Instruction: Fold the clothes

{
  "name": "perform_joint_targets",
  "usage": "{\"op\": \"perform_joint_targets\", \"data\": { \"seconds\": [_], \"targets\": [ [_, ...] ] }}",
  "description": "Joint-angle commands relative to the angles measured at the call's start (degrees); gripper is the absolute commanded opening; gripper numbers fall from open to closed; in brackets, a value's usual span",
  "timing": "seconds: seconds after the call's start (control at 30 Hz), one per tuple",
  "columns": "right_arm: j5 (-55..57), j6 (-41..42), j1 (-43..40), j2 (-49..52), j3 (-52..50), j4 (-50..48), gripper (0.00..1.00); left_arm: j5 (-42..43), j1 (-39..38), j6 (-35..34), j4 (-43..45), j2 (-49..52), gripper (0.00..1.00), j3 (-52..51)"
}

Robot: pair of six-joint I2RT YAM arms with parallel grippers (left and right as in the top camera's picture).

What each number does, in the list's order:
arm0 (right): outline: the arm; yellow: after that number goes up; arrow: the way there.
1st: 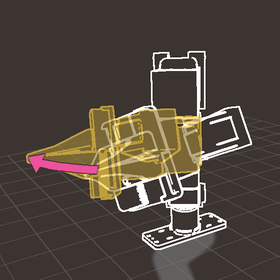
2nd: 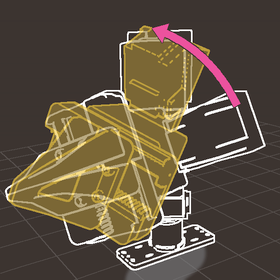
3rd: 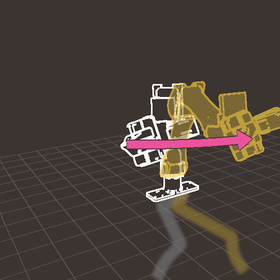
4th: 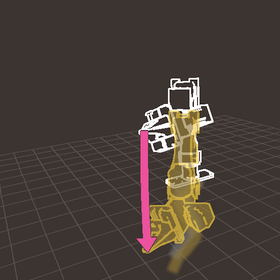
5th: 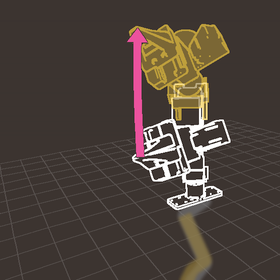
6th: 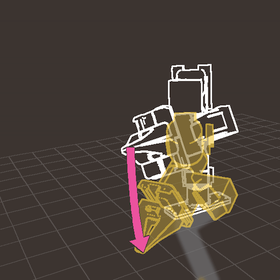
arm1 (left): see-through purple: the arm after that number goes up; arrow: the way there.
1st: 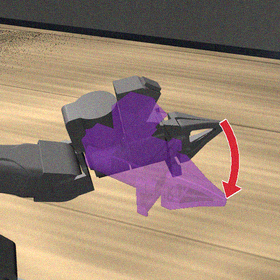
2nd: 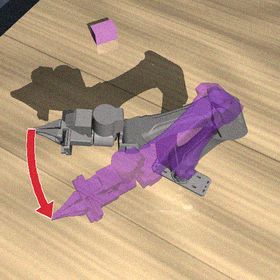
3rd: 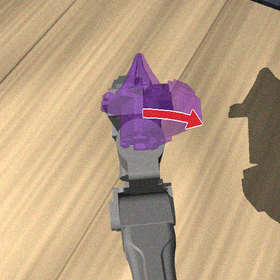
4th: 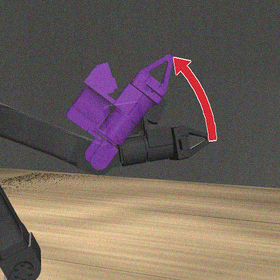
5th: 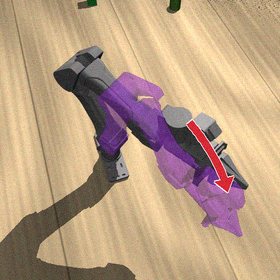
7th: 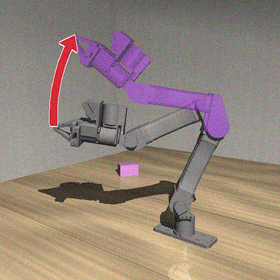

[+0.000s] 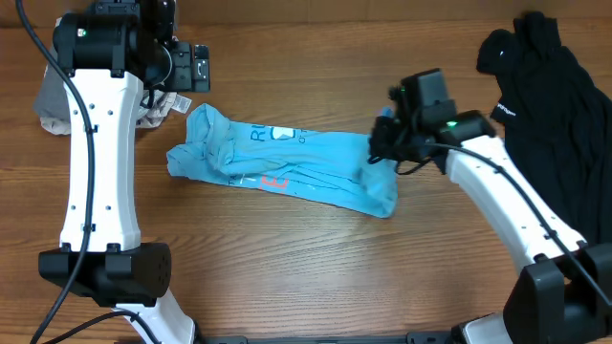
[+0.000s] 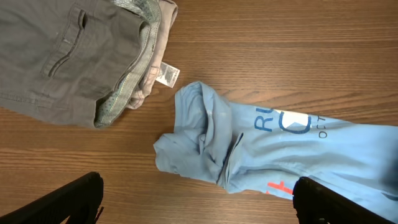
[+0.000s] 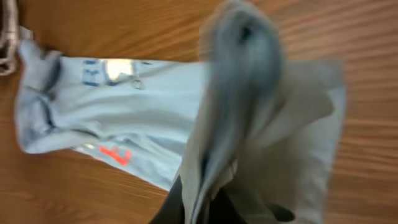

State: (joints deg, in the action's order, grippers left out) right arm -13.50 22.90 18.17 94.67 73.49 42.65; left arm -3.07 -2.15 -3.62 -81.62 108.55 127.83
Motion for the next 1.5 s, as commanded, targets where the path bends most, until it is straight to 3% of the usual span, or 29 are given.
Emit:
{"op": "perform_joint_targets", "data": {
  "seconds": [0.0,0.27,0.6,0.67,0.7,0.8,0.9,1.07,1.3,1.47],
  "targets": [
    [0.37,2.69,2.45,2.82,0.76,-3.23,0.04,-0.2,-0.11,0.68,0.02,-0.57,1.0,0.63],
    [-0.81,2.69,6.14,9.88,0.76,-9.7,0.04,0.0,-0.11,0.68,0.02,-0.55,1.0,0.63],
    [-1.88,4.2,10.71,11.02,0.76,-17.86,0.05,0.17,-0.11,0.66,0.0,-0.09,1.0,0.52],
    [-2.32,4.17,11.5,11.02,0.76,-18.75,0.33,0.17,-0.11,0.66,0.04,-0.07,1.0,0.52],
    [-3.13,4.13,12.11,11.02,0.81,-19.04,0.52,0.15,-0.11,0.66,0.04,-0.07,1.0,0.52],
    [-5.97,3.69,12.35,10.8,1.79,-17.7,0.67,0.15,-0.11,0.66,0.04,-0.07,1.0,0.52],
    [-5.07,2.16,12.13,10.1,4.55,-12.31,0.7,0.17,-0.11,0.66,0.24,-0.07,1.0,0.52],
    [7.02,2.03,11.32,10.45,7.78,-1.95,0.7,1.75,-0.11,0.66,0.57,-0.02,1.0,0.52],
    [3.93,1.4,13.38,15.47,7.52,-0.87,0.64,1.84,-0.11,0.66,0.0,1.27,1.0,0.46],
    [1.86,2.49,16.26,16.79,7.52,-1.16,0.39,1.6,-0.11,0.68,-0.83,2.86,1.0,0.44]
  ]
}}
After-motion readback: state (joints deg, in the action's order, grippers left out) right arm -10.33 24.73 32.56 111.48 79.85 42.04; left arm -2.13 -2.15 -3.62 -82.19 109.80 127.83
